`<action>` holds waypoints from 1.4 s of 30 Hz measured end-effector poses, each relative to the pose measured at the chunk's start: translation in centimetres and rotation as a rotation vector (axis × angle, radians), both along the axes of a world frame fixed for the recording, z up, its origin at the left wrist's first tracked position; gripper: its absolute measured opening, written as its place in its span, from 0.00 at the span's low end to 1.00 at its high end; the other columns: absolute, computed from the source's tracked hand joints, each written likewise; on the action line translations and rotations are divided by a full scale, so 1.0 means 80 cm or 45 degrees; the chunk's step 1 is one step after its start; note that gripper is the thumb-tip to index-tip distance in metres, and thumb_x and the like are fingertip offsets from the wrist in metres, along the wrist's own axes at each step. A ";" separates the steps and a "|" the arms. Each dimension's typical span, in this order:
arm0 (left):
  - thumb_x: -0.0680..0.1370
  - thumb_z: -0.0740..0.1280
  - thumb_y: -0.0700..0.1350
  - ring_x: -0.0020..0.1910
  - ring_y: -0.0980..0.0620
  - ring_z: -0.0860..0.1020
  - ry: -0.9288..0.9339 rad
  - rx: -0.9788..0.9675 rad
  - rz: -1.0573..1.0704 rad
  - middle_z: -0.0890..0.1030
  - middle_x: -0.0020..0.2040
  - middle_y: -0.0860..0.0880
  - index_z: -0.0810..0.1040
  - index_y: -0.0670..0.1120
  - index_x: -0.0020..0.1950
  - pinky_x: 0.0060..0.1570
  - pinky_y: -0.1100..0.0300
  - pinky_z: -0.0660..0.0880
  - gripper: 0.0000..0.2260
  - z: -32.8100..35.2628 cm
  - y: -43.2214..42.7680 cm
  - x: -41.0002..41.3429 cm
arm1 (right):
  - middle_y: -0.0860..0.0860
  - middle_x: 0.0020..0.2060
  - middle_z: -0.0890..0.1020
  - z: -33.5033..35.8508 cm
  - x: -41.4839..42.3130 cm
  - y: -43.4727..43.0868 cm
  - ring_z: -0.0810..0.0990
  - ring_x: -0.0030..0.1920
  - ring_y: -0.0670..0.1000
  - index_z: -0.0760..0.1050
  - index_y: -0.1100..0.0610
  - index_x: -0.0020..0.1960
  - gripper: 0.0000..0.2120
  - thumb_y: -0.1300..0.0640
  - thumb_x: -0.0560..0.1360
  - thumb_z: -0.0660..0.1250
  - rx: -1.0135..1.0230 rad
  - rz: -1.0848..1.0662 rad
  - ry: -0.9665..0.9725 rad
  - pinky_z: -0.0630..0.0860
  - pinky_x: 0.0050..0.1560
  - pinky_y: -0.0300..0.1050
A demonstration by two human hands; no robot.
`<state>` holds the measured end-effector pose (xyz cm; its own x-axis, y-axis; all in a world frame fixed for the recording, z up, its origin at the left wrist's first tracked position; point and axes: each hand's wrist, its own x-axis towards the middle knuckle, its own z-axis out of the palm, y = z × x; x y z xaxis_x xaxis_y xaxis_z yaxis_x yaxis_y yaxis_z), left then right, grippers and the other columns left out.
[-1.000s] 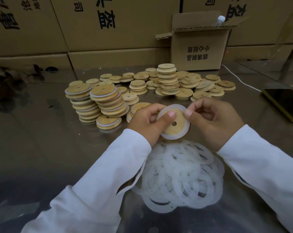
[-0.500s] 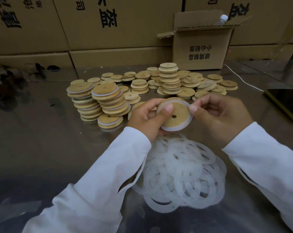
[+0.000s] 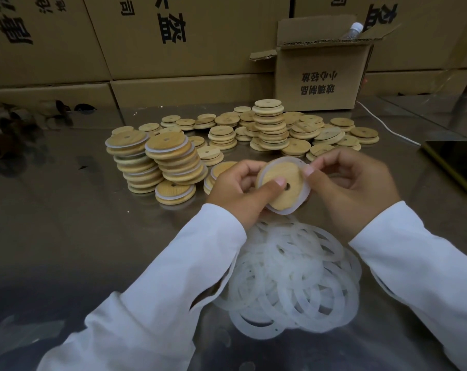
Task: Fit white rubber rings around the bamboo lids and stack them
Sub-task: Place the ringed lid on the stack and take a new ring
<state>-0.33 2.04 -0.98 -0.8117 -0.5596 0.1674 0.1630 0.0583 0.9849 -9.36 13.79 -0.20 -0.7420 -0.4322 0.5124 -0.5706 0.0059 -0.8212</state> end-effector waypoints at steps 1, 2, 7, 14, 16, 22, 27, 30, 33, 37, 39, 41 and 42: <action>0.73 0.69 0.40 0.45 0.44 0.81 -0.012 -0.035 0.001 0.83 0.42 0.46 0.78 0.49 0.45 0.51 0.44 0.78 0.04 0.000 0.000 0.001 | 0.43 0.33 0.80 0.000 0.000 0.001 0.80 0.35 0.44 0.75 0.47 0.34 0.09 0.58 0.70 0.70 0.026 0.024 0.017 0.77 0.41 0.38; 0.74 0.69 0.41 0.45 0.46 0.81 -0.018 -0.068 0.007 0.82 0.41 0.46 0.78 0.49 0.44 0.51 0.45 0.78 0.03 0.000 0.000 0.001 | 0.44 0.33 0.80 -0.001 0.000 0.001 0.80 0.36 0.44 0.75 0.47 0.34 0.10 0.59 0.70 0.70 0.054 0.048 0.037 0.77 0.41 0.39; 0.75 0.67 0.42 0.43 0.50 0.80 -0.026 -0.189 0.026 0.81 0.40 0.47 0.79 0.49 0.43 0.51 0.50 0.78 0.03 0.003 -0.001 0.004 | 0.45 0.32 0.81 0.000 0.000 0.003 0.80 0.35 0.43 0.76 0.48 0.34 0.10 0.60 0.70 0.71 0.117 0.098 0.072 0.77 0.40 0.35; 0.75 0.67 0.42 0.49 0.43 0.80 0.000 -0.176 0.071 0.82 0.43 0.45 0.79 0.52 0.42 0.51 0.40 0.77 0.05 0.004 -0.002 0.004 | 0.43 0.29 0.80 0.004 -0.004 0.003 0.79 0.34 0.40 0.76 0.50 0.33 0.10 0.61 0.70 0.71 0.122 0.105 -0.003 0.74 0.38 0.28; 0.74 0.67 0.42 0.51 0.42 0.80 0.001 -0.111 0.081 0.82 0.43 0.45 0.80 0.52 0.41 0.54 0.39 0.75 0.06 0.003 -0.003 0.004 | 0.42 0.29 0.81 0.005 -0.003 0.002 0.80 0.33 0.40 0.76 0.50 0.33 0.10 0.61 0.70 0.71 0.104 0.114 -0.015 0.75 0.38 0.29; 0.73 0.69 0.42 0.49 0.41 0.81 -0.014 0.015 0.097 0.83 0.42 0.45 0.81 0.50 0.42 0.53 0.39 0.76 0.03 0.002 -0.004 0.001 | 0.43 0.32 0.81 0.005 0.000 0.003 0.80 0.36 0.44 0.76 0.48 0.34 0.08 0.58 0.69 0.71 0.119 0.097 0.036 0.77 0.42 0.36; 0.73 0.68 0.41 0.45 0.44 0.80 -0.015 0.187 0.127 0.82 0.40 0.45 0.80 0.44 0.44 0.53 0.39 0.76 0.01 0.001 -0.005 -0.002 | 0.43 0.34 0.81 -0.002 0.007 0.000 0.81 0.37 0.44 0.76 0.48 0.34 0.07 0.56 0.68 0.71 0.121 0.047 0.001 0.77 0.43 0.39; 0.74 0.68 0.41 0.45 0.45 0.80 -0.017 0.192 0.148 0.81 0.40 0.45 0.79 0.45 0.43 0.54 0.40 0.76 0.01 0.000 -0.008 -0.003 | 0.43 0.34 0.81 -0.004 0.009 -0.002 0.80 0.37 0.44 0.76 0.48 0.34 0.07 0.57 0.69 0.71 0.140 0.023 -0.004 0.77 0.42 0.39; 0.73 0.69 0.43 0.45 0.46 0.81 -0.045 0.053 0.150 0.82 0.40 0.48 0.80 0.49 0.41 0.54 0.45 0.76 0.01 -0.001 -0.010 -0.003 | 0.43 0.34 0.81 -0.004 0.007 -0.001 0.80 0.37 0.44 0.76 0.48 0.33 0.08 0.57 0.70 0.71 0.143 0.019 -0.003 0.77 0.42 0.38; 0.74 0.69 0.43 0.42 0.52 0.81 -0.039 -0.121 0.098 0.82 0.38 0.51 0.80 0.52 0.41 0.51 0.52 0.77 0.04 -0.003 -0.010 0.000 | 0.42 0.31 0.82 -0.004 0.006 -0.001 0.80 0.35 0.41 0.77 0.49 0.32 0.10 0.59 0.69 0.72 0.128 0.068 -0.059 0.76 0.39 0.31; 0.74 0.68 0.43 0.41 0.53 0.81 -0.025 -0.116 0.085 0.82 0.38 0.52 0.80 0.52 0.41 0.49 0.54 0.78 0.04 -0.003 -0.012 0.000 | 0.41 0.30 0.82 -0.002 0.005 0.000 0.80 0.33 0.40 0.77 0.50 0.32 0.09 0.60 0.69 0.73 0.093 0.103 -0.122 0.73 0.35 0.27; 0.74 0.68 0.42 0.40 0.53 0.81 -0.014 -0.069 0.062 0.83 0.37 0.52 0.80 0.50 0.43 0.48 0.54 0.78 0.03 -0.003 -0.015 0.001 | 0.42 0.30 0.83 0.001 0.003 0.001 0.80 0.33 0.40 0.78 0.51 0.31 0.09 0.58 0.69 0.73 0.100 0.131 -0.170 0.74 0.36 0.29; 0.74 0.68 0.42 0.40 0.53 0.82 -0.009 -0.050 0.043 0.83 0.38 0.51 0.80 0.50 0.44 0.48 0.54 0.79 0.03 -0.003 -0.016 0.001 | 0.43 0.30 0.83 0.002 0.002 0.002 0.80 0.34 0.41 0.78 0.51 0.31 0.08 0.58 0.69 0.73 0.110 0.142 -0.198 0.75 0.39 0.32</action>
<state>-0.26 0.78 -1.21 -0.7935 -0.5800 0.1841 0.1531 0.1025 0.9829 -9.22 13.96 -0.03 -0.7544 -0.5533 0.3532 -0.4382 0.0239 -0.8986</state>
